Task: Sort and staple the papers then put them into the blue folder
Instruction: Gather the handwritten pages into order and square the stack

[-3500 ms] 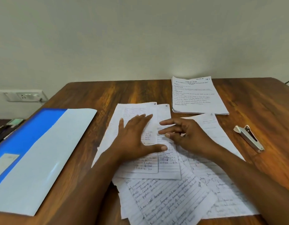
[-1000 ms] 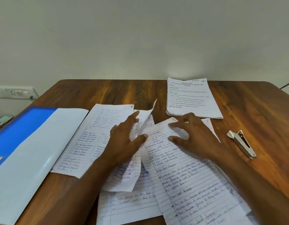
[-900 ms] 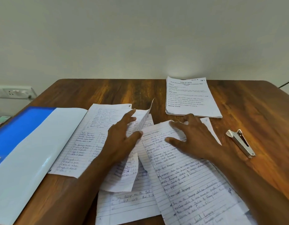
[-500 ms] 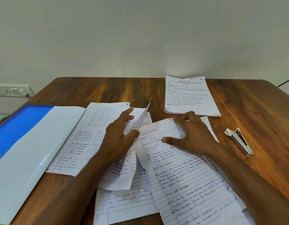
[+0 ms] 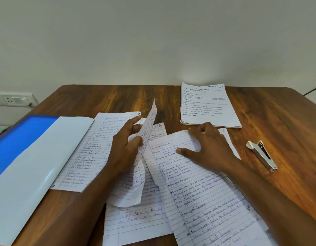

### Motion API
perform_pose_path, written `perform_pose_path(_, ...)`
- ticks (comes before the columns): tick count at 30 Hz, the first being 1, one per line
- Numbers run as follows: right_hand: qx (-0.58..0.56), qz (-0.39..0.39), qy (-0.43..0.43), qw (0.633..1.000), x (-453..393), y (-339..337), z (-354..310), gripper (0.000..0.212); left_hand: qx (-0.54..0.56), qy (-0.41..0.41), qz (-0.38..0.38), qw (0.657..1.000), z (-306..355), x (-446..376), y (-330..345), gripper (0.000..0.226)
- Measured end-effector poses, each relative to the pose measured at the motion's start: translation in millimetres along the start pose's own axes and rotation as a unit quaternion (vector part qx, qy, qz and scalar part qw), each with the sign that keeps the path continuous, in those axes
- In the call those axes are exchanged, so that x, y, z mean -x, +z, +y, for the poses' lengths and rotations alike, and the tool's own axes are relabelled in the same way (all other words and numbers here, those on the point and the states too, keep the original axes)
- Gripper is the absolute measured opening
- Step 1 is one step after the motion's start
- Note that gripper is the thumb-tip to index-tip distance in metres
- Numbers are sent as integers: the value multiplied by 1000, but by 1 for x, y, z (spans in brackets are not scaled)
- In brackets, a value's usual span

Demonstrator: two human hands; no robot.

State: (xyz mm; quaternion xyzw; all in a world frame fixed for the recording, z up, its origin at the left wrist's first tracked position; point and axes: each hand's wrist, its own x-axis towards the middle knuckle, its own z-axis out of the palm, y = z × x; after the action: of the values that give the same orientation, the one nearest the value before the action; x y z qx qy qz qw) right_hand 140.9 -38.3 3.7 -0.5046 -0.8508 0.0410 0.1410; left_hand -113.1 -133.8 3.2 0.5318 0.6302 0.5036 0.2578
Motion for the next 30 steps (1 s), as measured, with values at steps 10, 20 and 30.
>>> perform_pose_path(10,98,18,-38,994,1,-1,6,94,-24,13,-7,1000,7,7,5,69)
perform_pose_path(20,-66,57,59,994,-8,9,11,57,-40,10,-2,999,7,5,6,70)
perform_pose_path(30,-246,93,88,961,-14,13,21,36,-56,26,-20,998,3,5,7,69)
